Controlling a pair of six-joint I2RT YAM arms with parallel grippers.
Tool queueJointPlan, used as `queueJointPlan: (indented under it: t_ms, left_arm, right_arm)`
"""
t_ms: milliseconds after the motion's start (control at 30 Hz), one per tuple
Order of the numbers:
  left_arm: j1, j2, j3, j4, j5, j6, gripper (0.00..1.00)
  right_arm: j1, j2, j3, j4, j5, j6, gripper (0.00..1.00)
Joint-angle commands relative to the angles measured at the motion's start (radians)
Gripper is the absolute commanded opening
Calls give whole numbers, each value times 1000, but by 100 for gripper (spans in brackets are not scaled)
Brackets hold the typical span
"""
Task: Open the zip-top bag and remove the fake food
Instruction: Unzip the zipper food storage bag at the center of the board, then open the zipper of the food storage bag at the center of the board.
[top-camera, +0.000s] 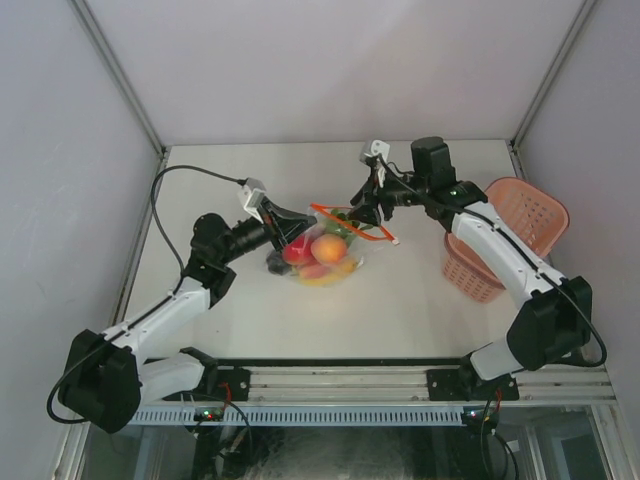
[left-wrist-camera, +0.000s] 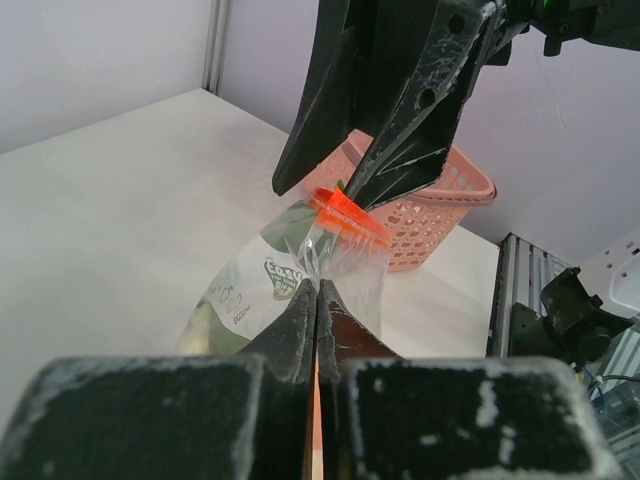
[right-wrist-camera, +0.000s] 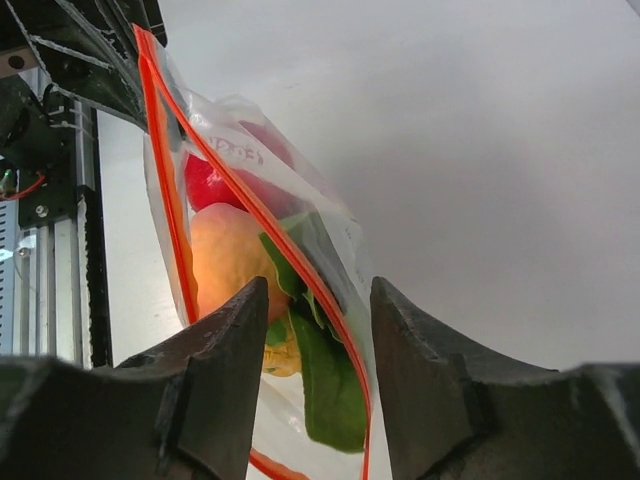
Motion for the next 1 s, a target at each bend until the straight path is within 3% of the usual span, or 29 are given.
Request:
queueJointPlan:
  t_ms: [0, 100, 200, 233, 467, 667, 767, 967]
  left_arm:
    - [3, 5, 73, 45, 18, -30, 0]
    - [4, 8, 73, 43, 15, -42, 0]
    - [5, 6, 71, 9, -42, -47, 0]
    - [6, 5, 73, -17, -80, -47, 5]
    - [22, 20, 137, -223, -388, -197, 40]
    - [66, 24, 311, -639, -611, -409, 73]
    - [89, 24, 368, -780, -603, -455, 79]
    - [54, -10, 280, -720, -482, -610, 83]
  right_arm:
    - [25, 27, 65, -11, 66, -48, 41]
    - [25, 67, 116, -42, 61, -49, 27]
    - [26, 93, 173, -82, 27, -36, 2]
    - [28, 94, 187, -84, 27, -17, 0]
    - [19, 84, 261, -22, 23, 217, 0]
    - [16, 90, 329, 33, 215, 397, 0]
    - [17, 80, 296, 49, 266, 475, 0]
    - [9, 80, 196, 89, 301, 568, 0]
